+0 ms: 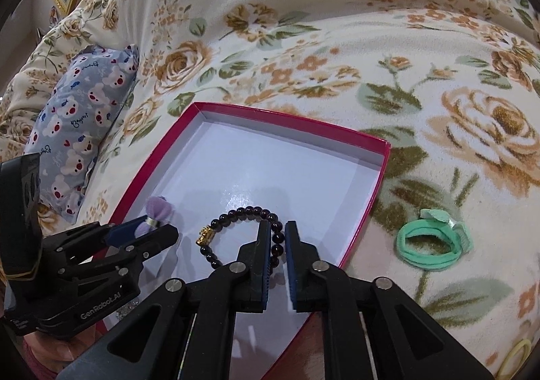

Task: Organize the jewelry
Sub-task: 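Carry the hair tie and black bracelet into the red box and open both tools, then move both open tools back over the remaining jewelry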

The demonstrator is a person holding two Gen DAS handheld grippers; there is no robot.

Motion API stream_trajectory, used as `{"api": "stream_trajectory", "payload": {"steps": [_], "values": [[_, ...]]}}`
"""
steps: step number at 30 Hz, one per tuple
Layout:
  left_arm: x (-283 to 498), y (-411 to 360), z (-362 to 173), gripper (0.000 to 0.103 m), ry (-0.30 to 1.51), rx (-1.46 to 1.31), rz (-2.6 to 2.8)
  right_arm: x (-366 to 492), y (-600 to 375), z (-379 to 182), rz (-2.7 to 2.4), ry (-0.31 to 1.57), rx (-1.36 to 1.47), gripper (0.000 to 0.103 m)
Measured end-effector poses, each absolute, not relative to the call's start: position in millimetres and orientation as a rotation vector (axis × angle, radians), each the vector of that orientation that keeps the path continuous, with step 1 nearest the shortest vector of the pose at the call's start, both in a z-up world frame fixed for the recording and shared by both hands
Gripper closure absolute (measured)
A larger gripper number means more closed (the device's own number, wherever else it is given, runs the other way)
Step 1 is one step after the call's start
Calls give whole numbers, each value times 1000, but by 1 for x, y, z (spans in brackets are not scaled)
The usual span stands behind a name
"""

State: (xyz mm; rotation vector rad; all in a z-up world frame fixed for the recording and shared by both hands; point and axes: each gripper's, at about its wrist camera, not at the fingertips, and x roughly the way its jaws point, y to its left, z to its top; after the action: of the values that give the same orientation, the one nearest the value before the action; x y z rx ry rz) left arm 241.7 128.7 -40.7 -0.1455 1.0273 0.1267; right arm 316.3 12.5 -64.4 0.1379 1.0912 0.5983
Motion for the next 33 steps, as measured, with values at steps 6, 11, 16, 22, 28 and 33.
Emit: {"api": "stream_trajectory", "payload": {"steps": [6,11,16,22,28,33], "values": [[237,130,-38,58,1020,-155,130,315,10,-63,613,1084,170,88],[225,135,-29,52,989,-196,123,307,3,-46,630,1048,201,70],[205,145,-18,51,953,-256,122,290,-19,-24,628,998,224,69],[174,143,0,48,908,-300,114,267,-57,-9,582,960,245,65],[151,123,9,42,897,-312,79,245,-101,-6,513,957,267,63],[145,101,12,42,909,-302,23,229,-132,-8,455,960,278,61]]}}
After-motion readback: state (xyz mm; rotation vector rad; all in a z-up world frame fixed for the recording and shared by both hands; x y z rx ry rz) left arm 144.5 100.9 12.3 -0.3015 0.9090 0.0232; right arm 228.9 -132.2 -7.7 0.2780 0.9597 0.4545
